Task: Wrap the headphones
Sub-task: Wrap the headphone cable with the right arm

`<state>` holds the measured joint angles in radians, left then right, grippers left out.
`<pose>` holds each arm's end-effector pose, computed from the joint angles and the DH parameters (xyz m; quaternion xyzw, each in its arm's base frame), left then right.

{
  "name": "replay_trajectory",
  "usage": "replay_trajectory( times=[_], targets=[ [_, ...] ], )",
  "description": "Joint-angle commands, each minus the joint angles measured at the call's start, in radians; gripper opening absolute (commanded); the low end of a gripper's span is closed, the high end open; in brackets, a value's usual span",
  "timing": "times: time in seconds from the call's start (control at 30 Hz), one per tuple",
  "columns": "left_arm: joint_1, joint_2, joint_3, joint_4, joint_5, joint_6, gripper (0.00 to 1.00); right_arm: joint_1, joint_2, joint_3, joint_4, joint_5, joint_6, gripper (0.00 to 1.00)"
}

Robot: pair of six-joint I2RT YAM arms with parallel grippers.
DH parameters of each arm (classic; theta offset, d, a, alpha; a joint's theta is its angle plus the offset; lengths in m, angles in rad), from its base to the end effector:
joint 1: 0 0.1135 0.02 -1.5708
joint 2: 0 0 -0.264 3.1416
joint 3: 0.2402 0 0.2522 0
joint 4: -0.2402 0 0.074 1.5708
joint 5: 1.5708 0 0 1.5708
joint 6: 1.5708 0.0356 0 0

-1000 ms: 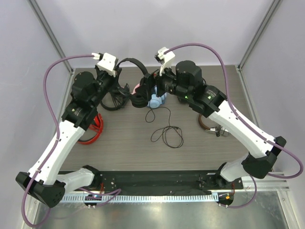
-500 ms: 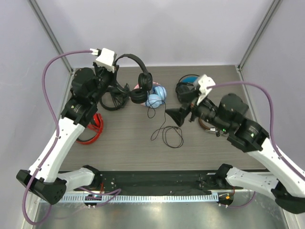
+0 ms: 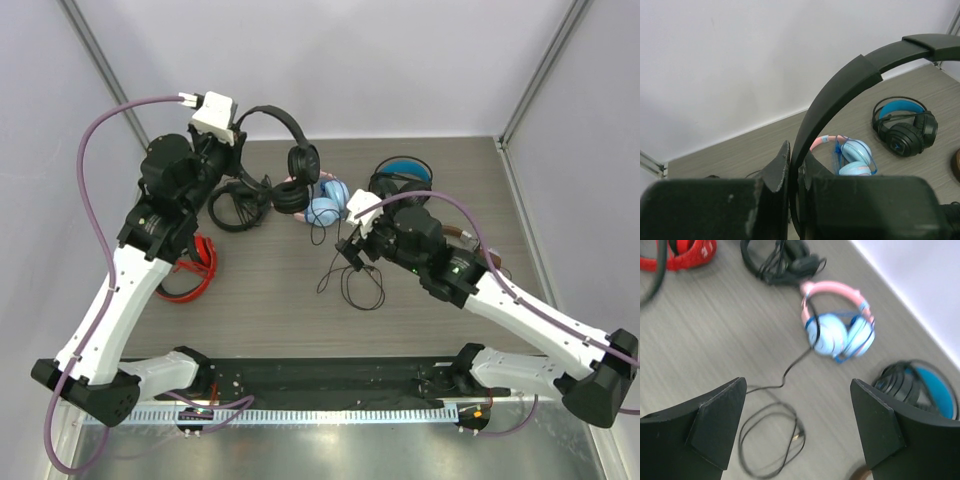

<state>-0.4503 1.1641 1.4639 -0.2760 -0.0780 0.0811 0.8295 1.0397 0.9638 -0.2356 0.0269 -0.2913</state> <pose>0.2185 -0.1025 0.4882 0.1564 0.6809 -0.1045 0.7078 0.1624 0.1759 0.3488 -0.4228 0.6888 0.1461 0.5705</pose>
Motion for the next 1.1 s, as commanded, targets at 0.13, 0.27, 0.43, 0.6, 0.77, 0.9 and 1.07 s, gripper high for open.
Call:
replay_trajectory(
  times=[0.13,0.27,0.43,0.6,0.77,0.9,1.07],
  targets=[
    [-0.002,-0.018,0.064,-0.003,0.020,-0.026,0.00,0.006,0.121,0.056,0.373,-0.060,-0.106,0.91],
    [-0.002,-0.020,0.072,-0.005,0.027,-0.037,0.00,0.013,0.203,0.124,0.433,-0.114,-0.071,0.71],
    [-0.002,-0.017,0.084,-0.025,0.018,-0.026,0.00,0.013,0.195,0.095,0.464,0.002,-0.023,0.03],
    [-0.002,-0.011,0.099,-0.016,-0.017,-0.047,0.00,0.013,0.088,-0.022,0.492,0.102,-0.017,0.01],
    [-0.002,-0.001,0.116,0.001,-0.006,-0.104,0.00,0.011,0.033,-0.102,0.510,0.224,-0.008,0.01],
    [-0.002,0.012,0.130,-0.017,0.003,-0.106,0.00,0.007,0.028,-0.085,0.545,0.309,-0.026,0.01],
    [-0.002,0.005,0.115,-0.032,-0.028,-0.099,0.00,-0.004,0.034,-0.019,0.617,0.406,-0.086,0.01]
  ],
)
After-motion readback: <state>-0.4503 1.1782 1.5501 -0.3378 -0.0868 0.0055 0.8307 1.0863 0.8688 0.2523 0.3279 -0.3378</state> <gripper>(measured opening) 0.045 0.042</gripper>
